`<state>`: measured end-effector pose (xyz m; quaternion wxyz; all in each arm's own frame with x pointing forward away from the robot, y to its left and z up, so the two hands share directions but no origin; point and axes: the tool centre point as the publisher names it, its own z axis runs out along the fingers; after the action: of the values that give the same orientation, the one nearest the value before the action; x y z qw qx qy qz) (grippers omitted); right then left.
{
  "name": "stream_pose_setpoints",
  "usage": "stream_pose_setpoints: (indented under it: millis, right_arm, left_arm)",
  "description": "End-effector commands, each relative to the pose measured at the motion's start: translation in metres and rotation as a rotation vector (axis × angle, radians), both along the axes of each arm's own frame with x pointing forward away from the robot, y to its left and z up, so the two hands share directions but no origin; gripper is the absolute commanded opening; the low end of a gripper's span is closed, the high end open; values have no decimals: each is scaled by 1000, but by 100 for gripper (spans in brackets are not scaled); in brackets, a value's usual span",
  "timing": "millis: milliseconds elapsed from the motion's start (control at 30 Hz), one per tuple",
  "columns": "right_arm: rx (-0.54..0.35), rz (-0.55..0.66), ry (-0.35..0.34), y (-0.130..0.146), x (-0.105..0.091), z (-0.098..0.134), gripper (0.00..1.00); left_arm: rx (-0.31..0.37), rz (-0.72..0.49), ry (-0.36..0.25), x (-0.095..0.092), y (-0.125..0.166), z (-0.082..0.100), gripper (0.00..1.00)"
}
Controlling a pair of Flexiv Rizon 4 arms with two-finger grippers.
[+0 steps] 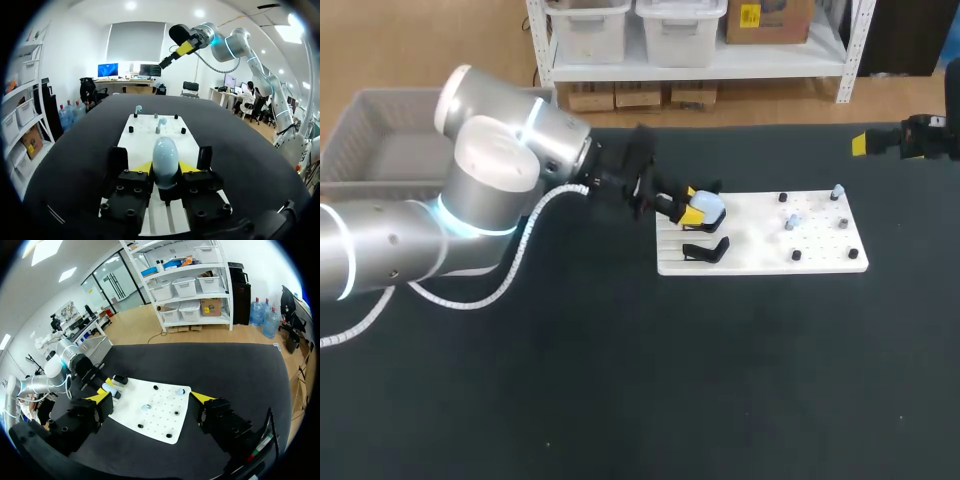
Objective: Pick up each earbud case from the left stands, insert the matching earbuds, close the lid, and place the case in the box.
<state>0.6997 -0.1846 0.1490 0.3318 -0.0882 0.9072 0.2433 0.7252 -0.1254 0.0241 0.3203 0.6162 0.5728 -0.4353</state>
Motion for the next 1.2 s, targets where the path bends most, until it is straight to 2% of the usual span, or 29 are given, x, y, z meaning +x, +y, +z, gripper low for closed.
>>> stream_pose_setpoints:
  millis: [33,367,567,967,1200]
  right_arm:
    - [-1,0,1,0,0,0,100]
    - [-1,0,1,0,0,0,100]
    - [-1,0,1,0,0,0,100]
    - [-1,0,1,0,0,0,100]
    - [-1,0,1,0,0,0,100]
  left_arm:
    - [-34,32,-30,-15,14,16,0]
    - [-235,72,-38,-32,30,65,0]
    - [-292,74,-41,-42,30,85,0]
    - [-352,151,-6,-62,23,97,0]
    - [-347,146,-5,-67,15,95,0]
